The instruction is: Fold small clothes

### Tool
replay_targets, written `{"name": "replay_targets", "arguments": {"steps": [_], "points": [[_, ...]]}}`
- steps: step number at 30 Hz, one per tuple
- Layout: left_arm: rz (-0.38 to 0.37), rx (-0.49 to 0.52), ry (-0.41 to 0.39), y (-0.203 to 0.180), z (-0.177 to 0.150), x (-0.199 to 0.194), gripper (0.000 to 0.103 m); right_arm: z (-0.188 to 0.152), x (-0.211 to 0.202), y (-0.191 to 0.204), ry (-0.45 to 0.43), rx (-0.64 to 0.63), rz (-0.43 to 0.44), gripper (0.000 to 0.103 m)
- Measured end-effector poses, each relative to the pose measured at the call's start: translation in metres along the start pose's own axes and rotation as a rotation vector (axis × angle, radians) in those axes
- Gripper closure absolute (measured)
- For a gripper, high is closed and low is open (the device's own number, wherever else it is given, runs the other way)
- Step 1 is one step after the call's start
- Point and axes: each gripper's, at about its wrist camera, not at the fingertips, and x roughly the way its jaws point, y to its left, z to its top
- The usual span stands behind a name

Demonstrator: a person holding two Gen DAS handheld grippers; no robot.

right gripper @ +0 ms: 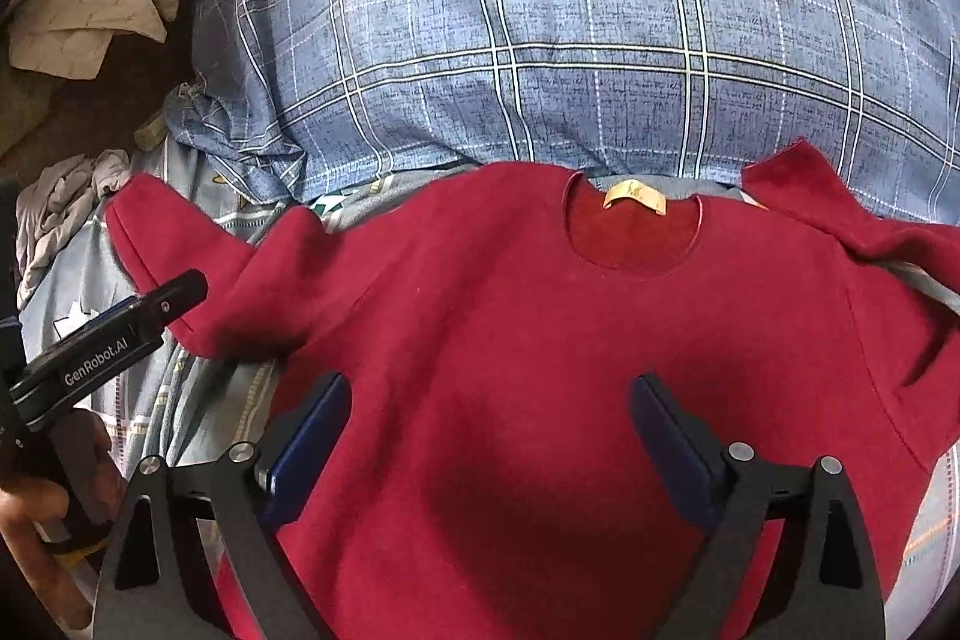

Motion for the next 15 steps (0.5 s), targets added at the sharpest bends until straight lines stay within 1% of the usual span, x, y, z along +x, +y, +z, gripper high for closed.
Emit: {"name": "replay_targets", "arguments": {"steps": [15], "points": [[0.012, -0.028, 0.001, 0.008, 0.006, 0.002, 0.012, -0.004, 0.011, 0.007, 0.033, -0.012, 0.023, 0.008]]}}
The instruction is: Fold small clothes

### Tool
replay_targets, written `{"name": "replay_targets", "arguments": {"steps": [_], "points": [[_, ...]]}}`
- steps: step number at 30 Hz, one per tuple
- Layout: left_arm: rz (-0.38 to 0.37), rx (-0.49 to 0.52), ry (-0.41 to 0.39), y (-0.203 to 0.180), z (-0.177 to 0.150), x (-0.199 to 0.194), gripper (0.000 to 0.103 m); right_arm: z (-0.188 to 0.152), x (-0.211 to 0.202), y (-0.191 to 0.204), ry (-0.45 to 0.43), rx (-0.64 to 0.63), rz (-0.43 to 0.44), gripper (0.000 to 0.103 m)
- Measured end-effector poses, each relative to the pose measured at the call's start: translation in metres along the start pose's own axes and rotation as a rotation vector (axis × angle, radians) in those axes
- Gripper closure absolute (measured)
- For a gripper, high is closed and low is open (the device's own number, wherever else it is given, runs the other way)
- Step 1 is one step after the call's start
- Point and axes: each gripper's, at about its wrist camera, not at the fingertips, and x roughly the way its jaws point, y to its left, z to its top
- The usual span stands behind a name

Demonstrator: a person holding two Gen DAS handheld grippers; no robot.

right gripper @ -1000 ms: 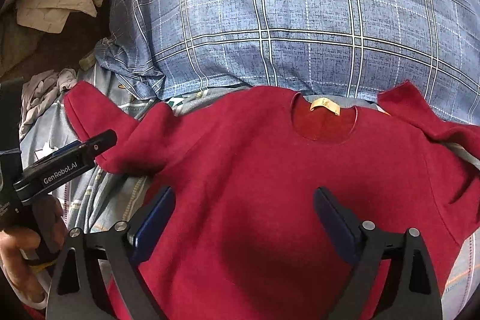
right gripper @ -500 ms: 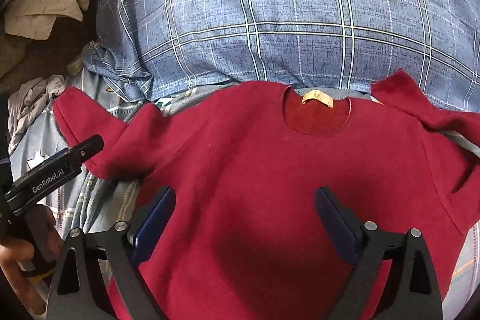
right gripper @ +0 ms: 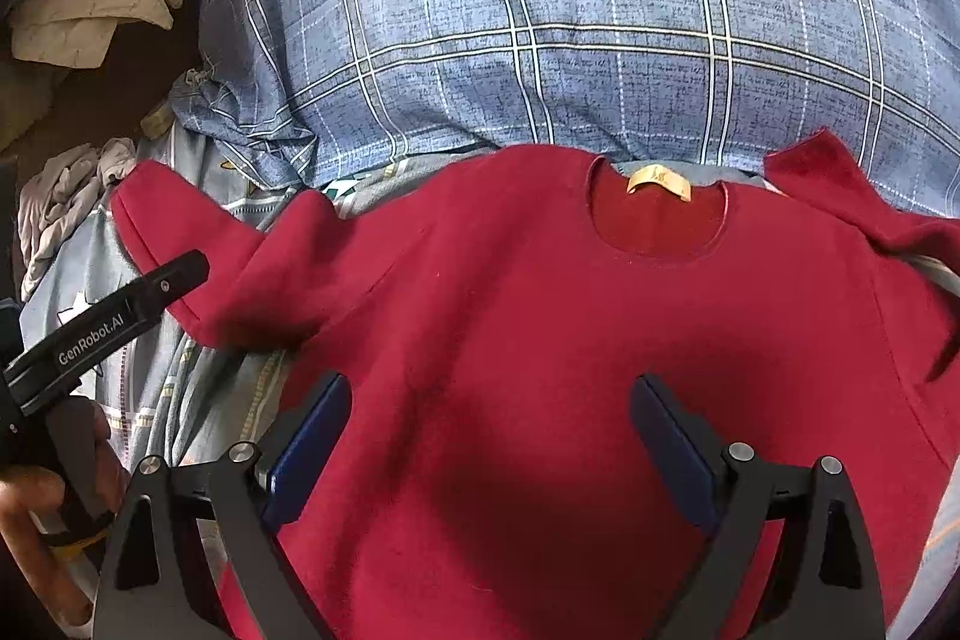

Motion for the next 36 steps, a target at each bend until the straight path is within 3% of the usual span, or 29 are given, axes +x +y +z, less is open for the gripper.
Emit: {"name": "replay_targets", "arguments": {"steps": [7, 12, 19, 21, 27, 34, 36], "points": [[0.121, -0.045, -0.046, 0.017, 0.021, -0.005, 0.012, -0.001, 0.001, -0.001, -0.011, 0.002, 0.012, 0.008], [0.218, -0.085, -0.068, 0.036, 0.060, 0.001, 0.012, -0.002, -0.002, -0.002, -0.002, -0.018, 0.010, 0.008], [0.342, -0.037, 0.005, 0.055, 0.116, 0.054, 0.018, -0.010, 0.002, -0.004, 0.034, 0.000, 0.038, 0.008], [0.346, -0.049, 0.034, 0.063, 0.123, 0.070, 0.025, -0.012, 0.006, -0.004, 0.049, -0.001, 0.040, 0.008], [0.450, -0.022, 0.034, 0.074, 0.134, 0.088, 0.025, -0.016, 0.015, -0.002, 0.087, -0.007, 0.042, 0.008], [0.427, -0.045, 0.068, 0.092, 0.143, 0.111, 0.025, -0.016, 0.017, -0.002, 0.092, -0.019, 0.037, 0.008], [0.440, -0.039, 0.059, 0.094, 0.145, 0.116, 0.036, -0.017, 0.016, -0.002, 0.093, -0.018, 0.039, 0.008]]}}
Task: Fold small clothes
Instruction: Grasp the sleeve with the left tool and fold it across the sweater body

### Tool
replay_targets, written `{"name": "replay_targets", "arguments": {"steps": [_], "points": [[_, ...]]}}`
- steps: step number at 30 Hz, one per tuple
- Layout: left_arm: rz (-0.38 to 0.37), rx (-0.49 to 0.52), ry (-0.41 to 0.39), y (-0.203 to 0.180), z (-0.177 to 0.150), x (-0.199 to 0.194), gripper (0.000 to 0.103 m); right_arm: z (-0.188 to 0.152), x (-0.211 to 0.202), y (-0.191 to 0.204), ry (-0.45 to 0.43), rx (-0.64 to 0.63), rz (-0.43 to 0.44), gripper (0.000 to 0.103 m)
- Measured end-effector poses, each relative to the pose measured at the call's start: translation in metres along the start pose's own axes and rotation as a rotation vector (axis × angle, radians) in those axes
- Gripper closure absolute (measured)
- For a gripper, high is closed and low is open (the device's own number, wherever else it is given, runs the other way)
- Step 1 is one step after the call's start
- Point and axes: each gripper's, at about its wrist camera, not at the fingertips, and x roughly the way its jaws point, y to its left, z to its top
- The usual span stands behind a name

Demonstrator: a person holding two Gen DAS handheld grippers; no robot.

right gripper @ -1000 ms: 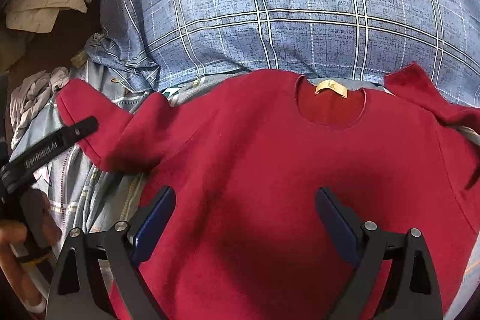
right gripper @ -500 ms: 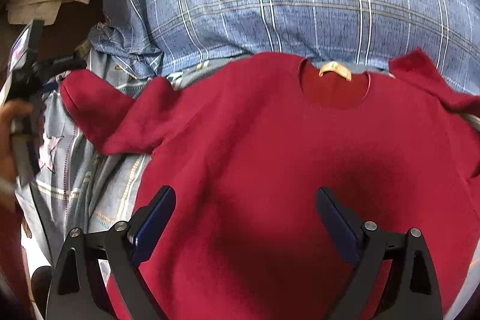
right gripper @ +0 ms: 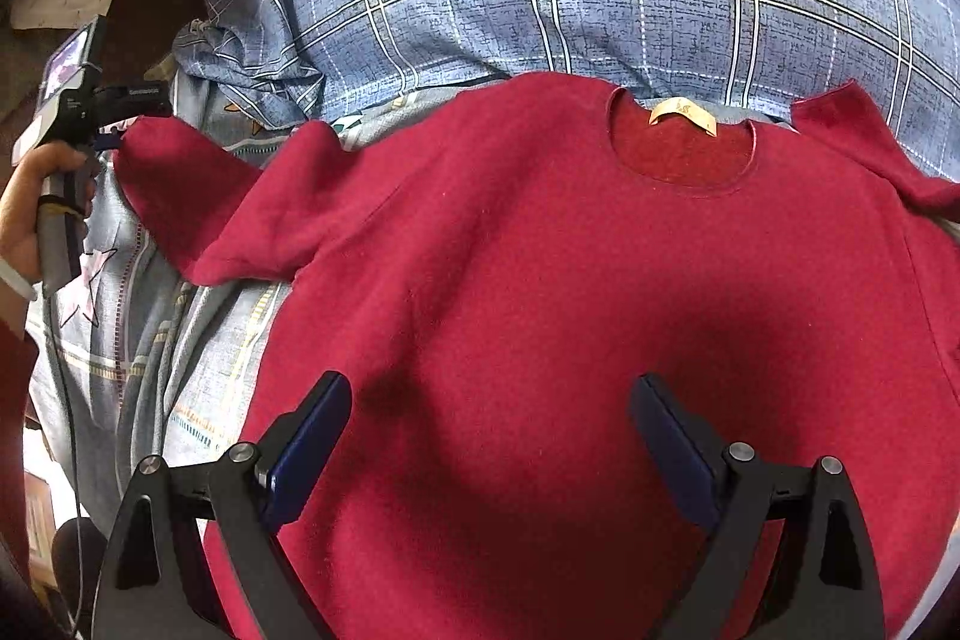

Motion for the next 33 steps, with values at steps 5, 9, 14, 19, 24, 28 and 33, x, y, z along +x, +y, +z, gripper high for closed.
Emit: {"name": "replay_targets", "arguments": {"steps": [5, 9, 14, 19, 24, 28, 33], "points": [[-0.045, -0.024, 0.016, 0.003, 0.002, 0.003, 0.096, -0.002, -0.001, -0.002, 0.001, 0.005, 0.001, 0.008], [-0.078, -0.018, -0.016, 0.005, -0.001, -0.015, 0.100, -0.002, -0.002, -0.001, 0.001, 0.009, 0.002, 0.008], [-0.227, -0.018, -0.080, 0.002, -0.008, -0.071, 0.100, -0.004, -0.008, -0.002, -0.007, 0.013, 0.010, 0.008], [-0.431, 0.061, -0.142, -0.038, -0.033, -0.148, 0.100, -0.003, -0.019, -0.015, -0.031, 0.058, 0.014, 0.008], [-0.687, 0.151, -0.145, -0.110, -0.078, -0.220, 0.100, 0.004, -0.046, -0.045, -0.097, 0.114, -0.028, 0.008], [-0.822, 0.220, -0.084, -0.168, -0.112, -0.238, 0.100, 0.005, -0.066, -0.077, -0.131, 0.161, -0.082, 0.008], [-0.907, 0.300, 0.015, -0.215, -0.139, -0.222, 0.097, -0.003, -0.078, -0.117, -0.123, 0.215, -0.154, 0.008]]}}
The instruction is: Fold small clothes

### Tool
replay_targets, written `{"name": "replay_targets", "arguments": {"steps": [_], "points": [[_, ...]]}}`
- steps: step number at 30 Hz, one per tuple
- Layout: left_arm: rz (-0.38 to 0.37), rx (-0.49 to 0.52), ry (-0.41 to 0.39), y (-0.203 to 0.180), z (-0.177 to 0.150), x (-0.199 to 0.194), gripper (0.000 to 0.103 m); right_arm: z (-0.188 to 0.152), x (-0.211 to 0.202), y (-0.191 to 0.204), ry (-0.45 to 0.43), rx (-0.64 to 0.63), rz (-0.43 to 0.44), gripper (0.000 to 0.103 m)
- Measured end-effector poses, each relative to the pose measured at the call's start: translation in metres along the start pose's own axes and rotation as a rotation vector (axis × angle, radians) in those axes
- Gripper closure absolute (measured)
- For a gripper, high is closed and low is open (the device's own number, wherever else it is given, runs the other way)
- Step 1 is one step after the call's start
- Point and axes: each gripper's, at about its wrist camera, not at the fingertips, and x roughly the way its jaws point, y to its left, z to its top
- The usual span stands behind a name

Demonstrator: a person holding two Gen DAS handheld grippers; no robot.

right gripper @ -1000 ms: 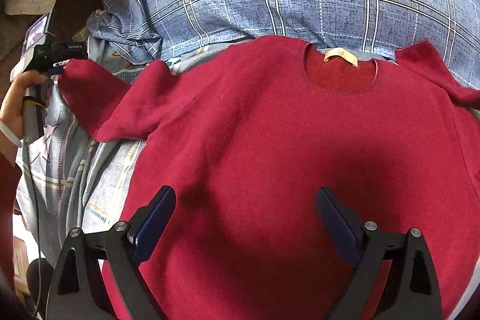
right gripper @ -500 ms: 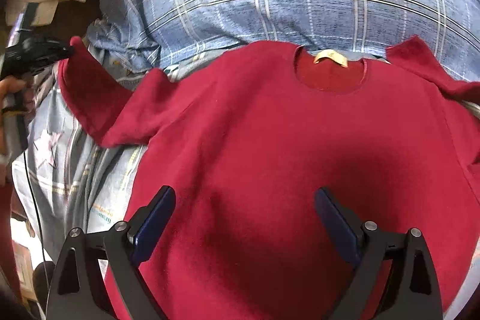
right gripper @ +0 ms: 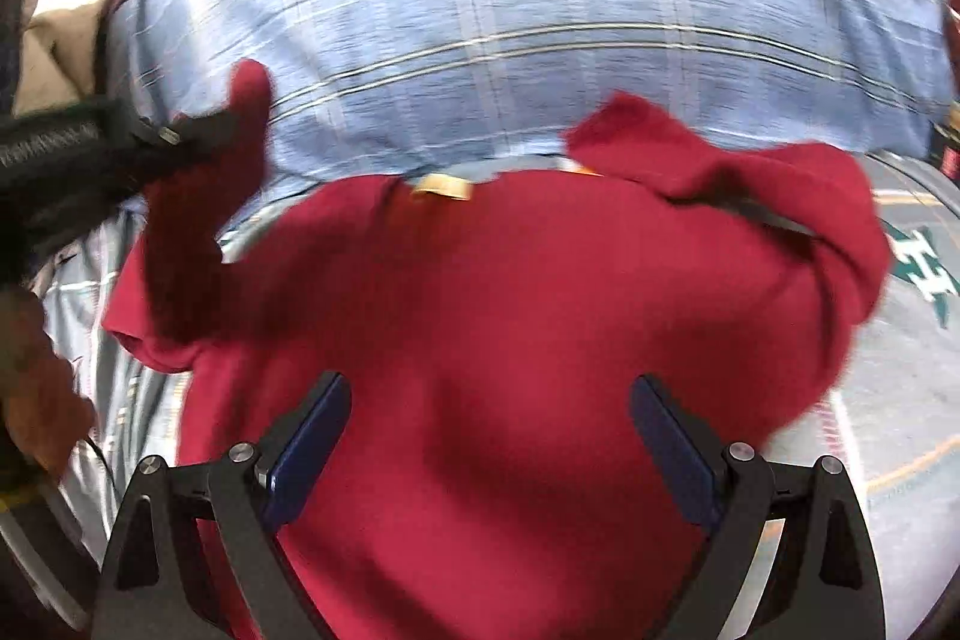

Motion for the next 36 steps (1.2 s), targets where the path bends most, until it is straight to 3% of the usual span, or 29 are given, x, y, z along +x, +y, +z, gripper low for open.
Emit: {"name": "replay_targets", "arguments": {"steps": [1, 2, 3, 5, 6, 9, 11, 17, 18, 19, 20, 21, 22, 24, 26, 29, 33, 36], "points": [[-0.015, 0.009, 0.009, 0.003, -0.002, -0.001, 0.096, -0.001, -0.001, -0.007, 0.000, 0.011, -0.006, 0.008], [-0.026, 0.014, 0.012, 0.006, -0.001, -0.002, 0.088, -0.001, -0.002, -0.012, 0.000, 0.021, -0.009, 0.008], [-0.033, 0.021, 0.019, 0.014, -0.002, -0.010, 0.069, -0.002, -0.003, -0.016, 0.001, 0.029, -0.010, 0.008], [-0.022, 0.034, -0.014, 0.028, -0.001, -0.029, 0.041, -0.002, -0.004, -0.023, 0.002, 0.047, -0.005, 0.008], [0.011, 0.041, -0.059, 0.043, -0.002, -0.045, 0.037, 0.000, -0.004, -0.026, 0.002, 0.057, -0.001, 0.008], [0.177, 0.045, -0.119, 0.089, -0.013, -0.076, 0.034, 0.004, -0.003, -0.031, -0.012, 0.069, 0.024, 0.008], [0.279, 0.026, -0.101, 0.122, -0.024, -0.077, 0.034, 0.007, 0.001, -0.028, -0.018, 0.055, 0.026, 0.008], [0.335, -0.174, -0.015, 0.199, -0.052, -0.047, 0.035, 0.018, 0.040, -0.010, 0.025, -0.029, -0.021, 0.012], [0.335, -0.189, -0.012, 0.194, -0.050, -0.040, 0.035, 0.018, 0.049, -0.007, 0.046, -0.047, -0.014, 0.019], [0.338, -0.200, -0.014, 0.193, -0.045, -0.033, 0.035, 0.018, 0.058, -0.002, 0.045, -0.097, -0.038, 0.033], [0.351, -0.206, -0.028, 0.200, -0.042, -0.034, 0.035, 0.018, 0.060, 0.004, 0.015, -0.162, -0.082, 0.072], [0.367, -0.207, -0.047, 0.193, -0.045, -0.038, 0.035, 0.021, 0.060, 0.011, 0.016, -0.215, -0.086, 0.096], [0.385, -0.209, -0.065, 0.194, -0.041, -0.039, 0.035, 0.026, 0.055, 0.013, 0.017, -0.221, -0.070, 0.098], [0.412, -0.222, -0.093, 0.197, -0.040, -0.039, 0.035, 0.037, 0.034, 0.012, -0.054, -0.222, -0.062, 0.098], [0.402, -0.234, -0.093, 0.191, -0.046, -0.039, 0.035, 0.048, 0.019, 0.007, -0.128, -0.237, -0.159, 0.098], [0.383, -0.218, -0.070, 0.181, -0.052, -0.035, 0.035, 0.056, 0.027, -0.018, -0.101, -0.159, -0.208, 0.096], [0.361, -0.145, -0.038, 0.165, -0.053, -0.019, 0.035, 0.054, 0.055, -0.047, 0.003, -0.058, -0.208, 0.085], [0.359, -0.092, -0.005, 0.155, -0.056, -0.009, 0.034, 0.049, 0.032, -0.051, -0.061, -0.040, -0.237, 0.070]]}}
